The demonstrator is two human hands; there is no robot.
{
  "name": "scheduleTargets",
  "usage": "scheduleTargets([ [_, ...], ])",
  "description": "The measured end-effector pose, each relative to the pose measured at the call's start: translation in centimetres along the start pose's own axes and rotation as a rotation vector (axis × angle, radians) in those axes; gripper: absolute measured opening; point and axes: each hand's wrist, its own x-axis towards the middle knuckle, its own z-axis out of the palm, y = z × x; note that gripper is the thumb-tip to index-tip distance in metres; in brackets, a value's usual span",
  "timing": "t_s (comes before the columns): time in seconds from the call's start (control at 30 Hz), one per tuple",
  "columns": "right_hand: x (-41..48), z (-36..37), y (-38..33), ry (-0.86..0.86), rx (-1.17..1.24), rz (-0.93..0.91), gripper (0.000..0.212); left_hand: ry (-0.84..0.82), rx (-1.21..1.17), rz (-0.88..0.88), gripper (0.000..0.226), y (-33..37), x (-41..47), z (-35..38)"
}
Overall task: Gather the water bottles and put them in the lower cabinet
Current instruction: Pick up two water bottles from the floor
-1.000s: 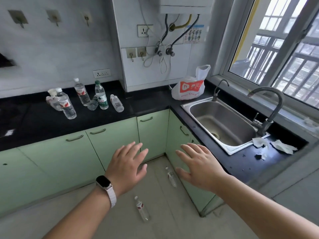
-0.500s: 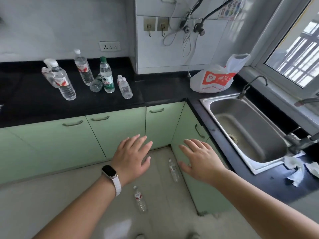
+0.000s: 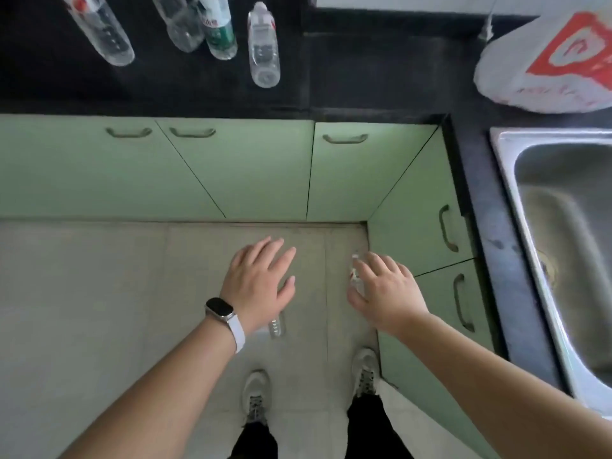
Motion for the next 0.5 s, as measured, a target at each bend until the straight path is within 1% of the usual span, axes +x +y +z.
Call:
scheduleTargets([
  [0.1, 2.9, 4.9, 2.6, -0.033, 0.033, 0.029, 0.058, -0.04, -0.053, -0.113, 0.05, -0.6, 0.8, 6.5],
  [0.17, 4.7, 9.0, 3.9, -0.087, 0.039, 0.048, 0.059, -0.078, -0.082, -0.175, 0.051, -1.4, 0.9, 11.4],
  [0.3, 7.6, 18.9, 6.2, -0.087, 0.091, 0.082, 0.063, -0.148, -0.114, -0.239, 0.05, -3.7, 0.3, 21.8],
  [0.5, 10.4, 34.6, 9.3, -0.143, 0.154, 0.212, 0.061, -0.237, -0.203, -0.359, 0.063, -6.9, -2.9, 37.9],
])
